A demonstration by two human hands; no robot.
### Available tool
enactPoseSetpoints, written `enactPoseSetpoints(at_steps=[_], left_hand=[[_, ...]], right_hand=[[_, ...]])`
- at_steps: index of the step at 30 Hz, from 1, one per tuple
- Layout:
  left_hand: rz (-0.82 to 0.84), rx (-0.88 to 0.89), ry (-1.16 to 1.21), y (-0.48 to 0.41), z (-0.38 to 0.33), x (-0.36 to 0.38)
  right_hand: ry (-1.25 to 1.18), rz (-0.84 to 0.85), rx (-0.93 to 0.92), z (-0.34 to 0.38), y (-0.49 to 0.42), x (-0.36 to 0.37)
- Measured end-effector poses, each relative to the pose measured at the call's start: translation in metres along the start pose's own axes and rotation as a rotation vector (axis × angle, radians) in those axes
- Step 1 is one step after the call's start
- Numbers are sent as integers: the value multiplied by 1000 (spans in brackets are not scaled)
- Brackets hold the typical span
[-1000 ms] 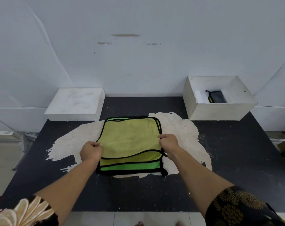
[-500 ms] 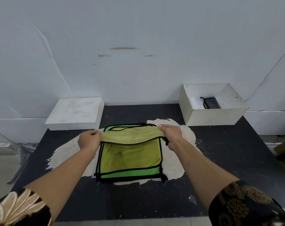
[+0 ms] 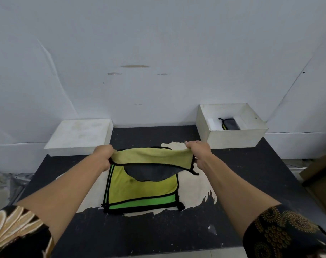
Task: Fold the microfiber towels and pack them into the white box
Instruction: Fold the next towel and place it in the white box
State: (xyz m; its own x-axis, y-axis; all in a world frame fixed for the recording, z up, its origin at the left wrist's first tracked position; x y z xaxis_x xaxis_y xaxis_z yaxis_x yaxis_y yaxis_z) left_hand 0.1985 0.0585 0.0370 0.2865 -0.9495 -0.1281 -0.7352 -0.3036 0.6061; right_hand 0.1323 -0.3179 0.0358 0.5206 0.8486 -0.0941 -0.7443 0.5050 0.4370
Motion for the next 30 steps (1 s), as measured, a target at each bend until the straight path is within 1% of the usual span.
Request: enactPoseSetpoints(at_steps=[1, 3, 7, 11, 13, 17, 21, 25, 27, 30], left_hand=[[47, -68, -17, 1, 11, 2], [63, -166, -85, 2, 30, -2], [60, -272, -226, 3, 56, -12], [93, -256, -291, 4, 67, -14], [89, -209, -306, 3, 68, -14], [17, -114, -352, -4, 76, -22], [14, -87, -406, -9, 89, -24], [121, -149, -504, -3, 100, -17], [146, -145, -564, 0, 97, -15], [151, -110, -598, 0, 87, -13]], right_hand=[[2, -4, 36, -8, -1, -1], [17, -9, 107, -24, -1, -2], [148, -47, 169, -48, -2, -8], [247, -18, 199, -64, -3, -6], [238, -3, 234, -75, 2, -4], [249, 38, 310, -98, 9, -2], [392, 128, 435, -123, 16, -1], [548, 173, 456, -131, 24, -4], [599, 195, 455, -130, 28, -4], [592, 238, 477, -126, 33, -3]])
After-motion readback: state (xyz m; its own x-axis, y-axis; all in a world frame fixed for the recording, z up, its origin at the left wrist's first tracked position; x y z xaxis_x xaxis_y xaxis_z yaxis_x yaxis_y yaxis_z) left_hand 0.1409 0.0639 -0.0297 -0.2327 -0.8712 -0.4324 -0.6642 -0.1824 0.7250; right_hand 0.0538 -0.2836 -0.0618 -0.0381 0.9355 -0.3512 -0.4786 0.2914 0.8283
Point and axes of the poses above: each hand's wrist, its own y-axis away from the middle knuckle, its own x-axis out of the palm, z = x × y, the point moved 9 cm from there along -y, towards the middle knuckle, and after that the axes turned 2 degrees about -x, right-handed, at the moved point
